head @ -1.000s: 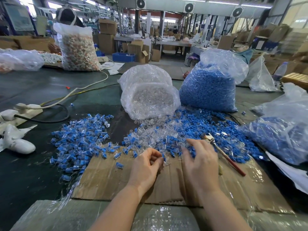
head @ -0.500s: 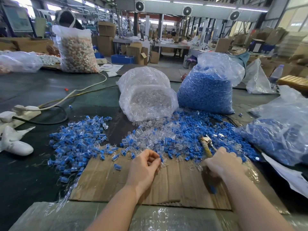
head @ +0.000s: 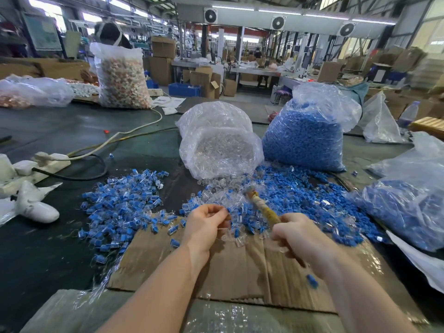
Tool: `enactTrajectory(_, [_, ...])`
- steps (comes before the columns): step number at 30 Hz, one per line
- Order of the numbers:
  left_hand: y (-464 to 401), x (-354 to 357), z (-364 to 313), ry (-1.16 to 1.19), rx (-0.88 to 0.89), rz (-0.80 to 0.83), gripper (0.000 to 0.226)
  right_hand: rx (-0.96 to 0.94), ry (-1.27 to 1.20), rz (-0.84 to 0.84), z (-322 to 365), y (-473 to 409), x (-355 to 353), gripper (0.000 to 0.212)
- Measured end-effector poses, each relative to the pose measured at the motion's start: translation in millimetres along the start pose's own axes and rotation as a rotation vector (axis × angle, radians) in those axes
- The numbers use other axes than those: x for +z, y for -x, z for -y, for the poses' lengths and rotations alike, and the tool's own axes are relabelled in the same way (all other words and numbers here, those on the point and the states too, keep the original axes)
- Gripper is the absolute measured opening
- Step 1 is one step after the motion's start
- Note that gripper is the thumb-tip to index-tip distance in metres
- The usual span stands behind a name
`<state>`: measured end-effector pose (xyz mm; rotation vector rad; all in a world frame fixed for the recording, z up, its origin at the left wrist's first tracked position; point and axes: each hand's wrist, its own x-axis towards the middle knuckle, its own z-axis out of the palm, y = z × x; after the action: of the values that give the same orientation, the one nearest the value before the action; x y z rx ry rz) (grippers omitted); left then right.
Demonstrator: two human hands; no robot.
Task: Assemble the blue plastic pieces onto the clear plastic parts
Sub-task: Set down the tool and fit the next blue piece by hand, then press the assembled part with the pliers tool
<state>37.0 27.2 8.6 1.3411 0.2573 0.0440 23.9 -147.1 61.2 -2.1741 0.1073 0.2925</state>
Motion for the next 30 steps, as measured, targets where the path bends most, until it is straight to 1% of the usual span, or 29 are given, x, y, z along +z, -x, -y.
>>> enactTrajectory(2, [-4.8,-0.2,-4.7,0.055,-0.04,-0.029,0.007,-0.004,-0.055,0.087,3.7,3.7,11.0,0.011])
enactTrajectory(5, [-8.5,-4.2,-8.5,0.125,-0.095,-0.056,0.009,0.016,-0.117,0.137,5.2,8.6,23.6,0.008])
enactTrajectory(8, [-9.9,-9.0,-8.1,0.161,-0.112,-0.08,0.01,0.04,-0.167,0.178,5.7,10.6,29.8,0.009])
enactTrajectory(11, [-10.6,-13.3,-7.6,0.157,-0.122,-0.105,0.009,0.058,-0.196,0.209,5.1,11.1,31.8,0.01])
enactTrajectory(16, [-14.1,-17.4,-7.9,0.14,-0.148,-0.154,0.009,0.071,-0.208,0.274,3.9,11.3,32.9,0.019])
enactTrajectory(23, [-16.0,-19.1,-10.6,0.036,-0.129,-0.198,0.01,0.046,-0.168,0.343,3.4,10.0,31.4,0.022])
enactTrajectory(25, [-14.9,-19.7,-12.4,0.032,-0.136,-0.187,0.012,0.055,-0.153,0.348,2.2,8.6,29.9,0.026])
enactTrajectory(30, [-13.6,-22.2,-15.9,-0.002,-0.156,-0.142,0.013,0.09,-0.14,0.367,3.4,10.4,28.7,0.045])
